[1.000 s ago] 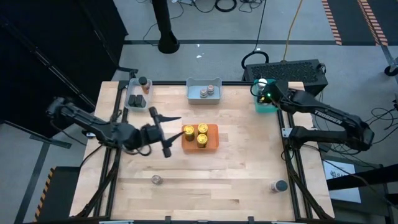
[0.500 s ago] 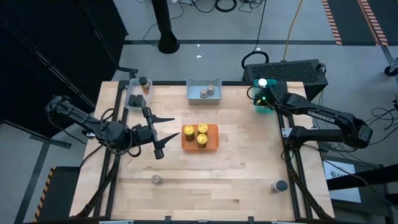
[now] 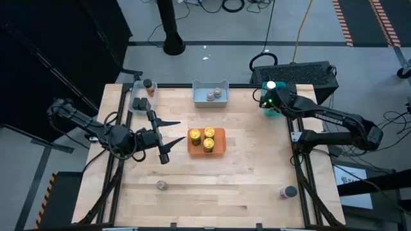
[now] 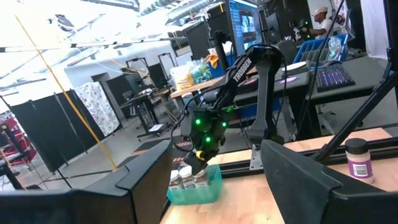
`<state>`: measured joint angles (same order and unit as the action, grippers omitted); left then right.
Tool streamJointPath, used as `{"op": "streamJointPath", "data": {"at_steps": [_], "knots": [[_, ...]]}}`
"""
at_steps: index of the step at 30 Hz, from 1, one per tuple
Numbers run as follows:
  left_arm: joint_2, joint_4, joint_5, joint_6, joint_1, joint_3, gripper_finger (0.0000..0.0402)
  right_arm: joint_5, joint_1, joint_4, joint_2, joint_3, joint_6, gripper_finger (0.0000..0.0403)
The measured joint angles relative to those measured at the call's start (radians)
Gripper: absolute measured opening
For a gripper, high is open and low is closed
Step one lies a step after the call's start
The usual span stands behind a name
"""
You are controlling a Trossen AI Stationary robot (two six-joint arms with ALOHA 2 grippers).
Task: Sort spices by type
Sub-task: Adjust the white seasoning bottle
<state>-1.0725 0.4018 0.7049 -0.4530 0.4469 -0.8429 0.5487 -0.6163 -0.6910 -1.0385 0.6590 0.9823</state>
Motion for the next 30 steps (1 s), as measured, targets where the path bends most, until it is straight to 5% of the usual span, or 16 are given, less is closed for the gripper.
{"op": "streamJointPath", "data": {"at_steps": [9,17,23,30], "knots": [[-0.001,-0.026,0.000,-0.001,0.000,0.000,0.0251,-0.005,-0.032,0.146,0.107,0.007,-0.109,0.0198],[-0.001,-0.027,0.000,-0.007,0.000,0.000,0.0251,-0.100,-0.144,0.130,-0.005,0.136,-0.315,0.0015],[-0.001,-0.044,0.000,0.000,0.000,-0.001,0.0251,-0.112,-0.214,-0.077,-0.150,0.219,-0.325,0.0004],[-0.001,-0.049,0.000,0.000,0.000,-0.001,0.0251,-0.109,-0.222,-0.068,-0.223,0.221,-0.350,0.0001]]}}
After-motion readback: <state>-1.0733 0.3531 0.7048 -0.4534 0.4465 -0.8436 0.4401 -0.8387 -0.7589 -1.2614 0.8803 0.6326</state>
